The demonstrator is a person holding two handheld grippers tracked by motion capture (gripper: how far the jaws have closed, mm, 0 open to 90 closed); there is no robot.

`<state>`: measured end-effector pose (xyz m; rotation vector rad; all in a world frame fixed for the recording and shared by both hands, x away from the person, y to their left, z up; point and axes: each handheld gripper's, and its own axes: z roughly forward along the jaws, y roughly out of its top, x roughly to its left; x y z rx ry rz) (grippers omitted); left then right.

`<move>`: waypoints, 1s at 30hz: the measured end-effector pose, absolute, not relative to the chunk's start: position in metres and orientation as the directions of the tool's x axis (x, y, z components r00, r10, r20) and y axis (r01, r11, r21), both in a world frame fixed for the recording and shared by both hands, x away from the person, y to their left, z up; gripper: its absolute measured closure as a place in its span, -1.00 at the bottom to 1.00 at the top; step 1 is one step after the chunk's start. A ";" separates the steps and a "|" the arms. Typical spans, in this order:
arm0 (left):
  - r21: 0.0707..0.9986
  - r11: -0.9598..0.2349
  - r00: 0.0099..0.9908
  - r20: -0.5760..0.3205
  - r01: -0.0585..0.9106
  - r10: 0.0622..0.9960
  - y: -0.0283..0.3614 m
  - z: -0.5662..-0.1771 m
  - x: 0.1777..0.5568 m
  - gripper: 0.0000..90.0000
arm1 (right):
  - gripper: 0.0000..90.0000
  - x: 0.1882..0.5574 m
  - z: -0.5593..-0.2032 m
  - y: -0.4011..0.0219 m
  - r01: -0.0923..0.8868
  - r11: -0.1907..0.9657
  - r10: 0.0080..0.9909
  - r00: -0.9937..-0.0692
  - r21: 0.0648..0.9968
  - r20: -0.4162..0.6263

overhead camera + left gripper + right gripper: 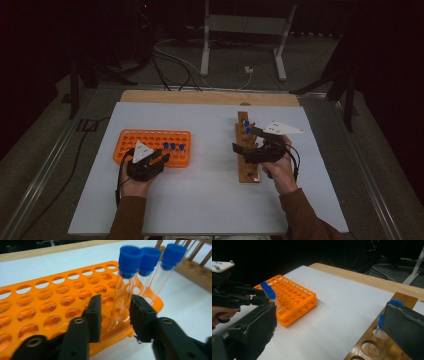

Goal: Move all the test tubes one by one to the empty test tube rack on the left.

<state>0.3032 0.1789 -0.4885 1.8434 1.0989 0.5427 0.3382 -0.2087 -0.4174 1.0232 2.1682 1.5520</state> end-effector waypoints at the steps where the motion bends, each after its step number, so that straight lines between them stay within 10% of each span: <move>1: 0.865 -0.195 0.513 -0.082 0.462 0.855 0.180 -0.487 0.302 0.30 | -1.00 0.338 -0.417 -0.209 0.381 0.169 0.688 -0.706 0.909 0.168; 22: 0.905 -0.114 0.436 -0.084 0.409 0.896 0.191 -0.473 0.291 -0.95 | -1.00 0.358 -0.425 -0.226 0.369 0.200 0.737 -0.667 0.908 0.109; 30: 0.907 -0.106 0.416 -0.081 0.407 0.906 0.195 -0.473 0.289 -0.99 | -0.85 0.369 -0.438 -0.228 0.395 0.240 0.744 -0.662 0.887 0.094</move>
